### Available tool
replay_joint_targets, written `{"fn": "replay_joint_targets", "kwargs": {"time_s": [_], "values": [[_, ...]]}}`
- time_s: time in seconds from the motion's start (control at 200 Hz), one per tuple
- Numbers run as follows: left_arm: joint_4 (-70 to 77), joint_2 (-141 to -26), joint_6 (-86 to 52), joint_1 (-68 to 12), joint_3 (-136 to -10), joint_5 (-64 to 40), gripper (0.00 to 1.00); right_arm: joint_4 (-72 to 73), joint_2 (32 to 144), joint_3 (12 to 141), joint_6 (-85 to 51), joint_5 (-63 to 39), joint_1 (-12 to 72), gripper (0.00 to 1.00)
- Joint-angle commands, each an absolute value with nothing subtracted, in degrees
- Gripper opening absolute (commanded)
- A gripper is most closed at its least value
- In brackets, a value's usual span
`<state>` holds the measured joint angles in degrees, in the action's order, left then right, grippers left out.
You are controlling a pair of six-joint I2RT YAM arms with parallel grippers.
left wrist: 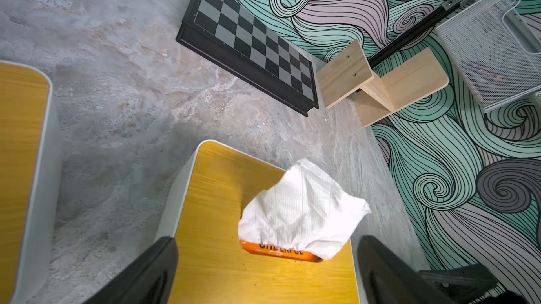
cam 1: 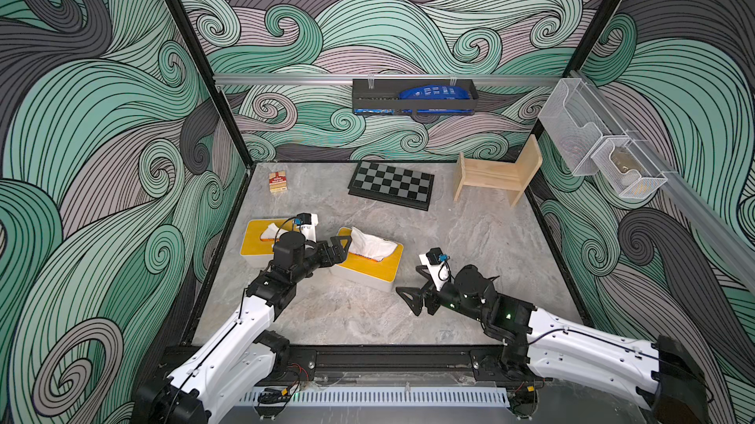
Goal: Put the tissue paper into the tissue box
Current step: Adjust the tissue box at the center of the board.
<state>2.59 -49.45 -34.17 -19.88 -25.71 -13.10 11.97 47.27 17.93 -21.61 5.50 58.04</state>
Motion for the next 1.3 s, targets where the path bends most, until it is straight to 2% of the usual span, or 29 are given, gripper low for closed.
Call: {"fn": "replay_joint_targets", "kwargs": {"time_s": [0.0,0.17,0.485,0.72,0.916,1.291], "values": [[5.7,-51.1,-34.3,-19.3,-25.8,-11.9,0.99,29.1,47.6,13.6,-19.6,4.1,57.9,1.0],[9.9,-51.9,-35.7,-19.3,-23.2,-9.6,0.99,40.2,51.8,8.4,-15.8,3.7,58.3,1.0],[14.3,-56.1,-37.2,-19.4,-20.7,-11.8,0.99,47.8,64.6,9.3,-11.9,1.3,59.6,1.0],[15.6,-59.7,-37.3,-19.5,-21.0,-16.0,0.99,46.9,72.8,12.7,-10.8,2.8,59.6,1.0],[18.1,-61.2,-39.1,-20.2,-20.3,-18.8,0.99,45.6,80.1,16.8,-11.2,8.5,59.3,1.0],[24.4,-62.4,-42.6,-26.7,-18.8,-16.6,0.99,38.8,84.3,21.4,-12.5,9.4,50.3,1.0]]}}
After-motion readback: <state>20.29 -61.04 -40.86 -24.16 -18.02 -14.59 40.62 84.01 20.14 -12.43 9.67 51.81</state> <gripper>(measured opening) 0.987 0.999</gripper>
